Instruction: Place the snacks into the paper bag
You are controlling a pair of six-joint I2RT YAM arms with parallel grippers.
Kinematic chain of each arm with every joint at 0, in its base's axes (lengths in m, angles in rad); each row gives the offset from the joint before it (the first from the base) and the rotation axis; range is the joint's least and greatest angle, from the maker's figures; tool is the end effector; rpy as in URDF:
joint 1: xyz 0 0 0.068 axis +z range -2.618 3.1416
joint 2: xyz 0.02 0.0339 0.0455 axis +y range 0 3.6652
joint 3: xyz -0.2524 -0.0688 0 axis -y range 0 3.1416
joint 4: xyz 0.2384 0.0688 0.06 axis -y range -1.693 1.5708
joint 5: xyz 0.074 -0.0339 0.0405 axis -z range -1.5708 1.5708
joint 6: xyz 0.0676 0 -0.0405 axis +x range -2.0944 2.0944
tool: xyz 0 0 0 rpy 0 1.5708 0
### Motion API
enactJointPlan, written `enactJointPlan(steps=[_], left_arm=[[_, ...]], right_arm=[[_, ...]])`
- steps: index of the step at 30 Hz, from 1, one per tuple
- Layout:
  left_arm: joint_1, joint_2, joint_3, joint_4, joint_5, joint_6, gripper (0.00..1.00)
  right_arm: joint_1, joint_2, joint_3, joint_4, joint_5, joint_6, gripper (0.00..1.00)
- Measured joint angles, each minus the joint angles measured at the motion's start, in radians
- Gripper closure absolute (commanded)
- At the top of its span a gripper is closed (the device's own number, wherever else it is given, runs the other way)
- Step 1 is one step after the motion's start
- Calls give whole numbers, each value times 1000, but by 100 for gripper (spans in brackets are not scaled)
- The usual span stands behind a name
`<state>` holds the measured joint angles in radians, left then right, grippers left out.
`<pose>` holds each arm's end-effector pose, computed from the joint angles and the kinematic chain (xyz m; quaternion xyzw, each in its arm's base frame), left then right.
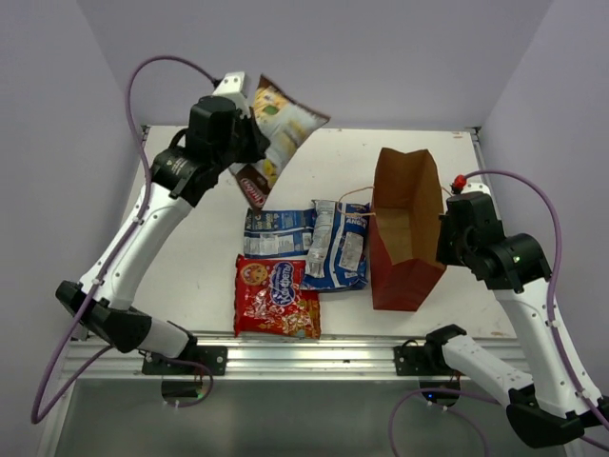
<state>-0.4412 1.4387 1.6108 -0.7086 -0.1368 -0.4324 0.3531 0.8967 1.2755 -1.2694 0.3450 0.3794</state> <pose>0.3046 -0.1337 0.3916 -0.0300 0.8673 -0.1548 0.4721 0.1471 0.0298 0.3476 0.0695 0.9279 -0.0334 0.3648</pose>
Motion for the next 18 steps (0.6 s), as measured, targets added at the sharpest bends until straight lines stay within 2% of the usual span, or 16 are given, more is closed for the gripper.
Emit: enactJointPlan(steps=[2, 4, 8, 14, 18], left_arm=[[-87, 18, 142, 42, 24, -29, 100], [-172, 29, 223, 87, 53, -63, 100], [-303, 77, 257, 154, 95, -130, 100], [-459, 272, 274, 172, 76, -193, 100], [-535, 393, 379, 146, 66, -211, 100]], right_arm=[[0, 0, 0, 1, -1, -1, 100], [0, 0, 0, 2, -1, -2, 100], [0, 0, 0, 6, -6, -3, 100], [0, -1, 0, 6, -19, -6, 100], [0, -4, 0, 6, -24, -6, 100]])
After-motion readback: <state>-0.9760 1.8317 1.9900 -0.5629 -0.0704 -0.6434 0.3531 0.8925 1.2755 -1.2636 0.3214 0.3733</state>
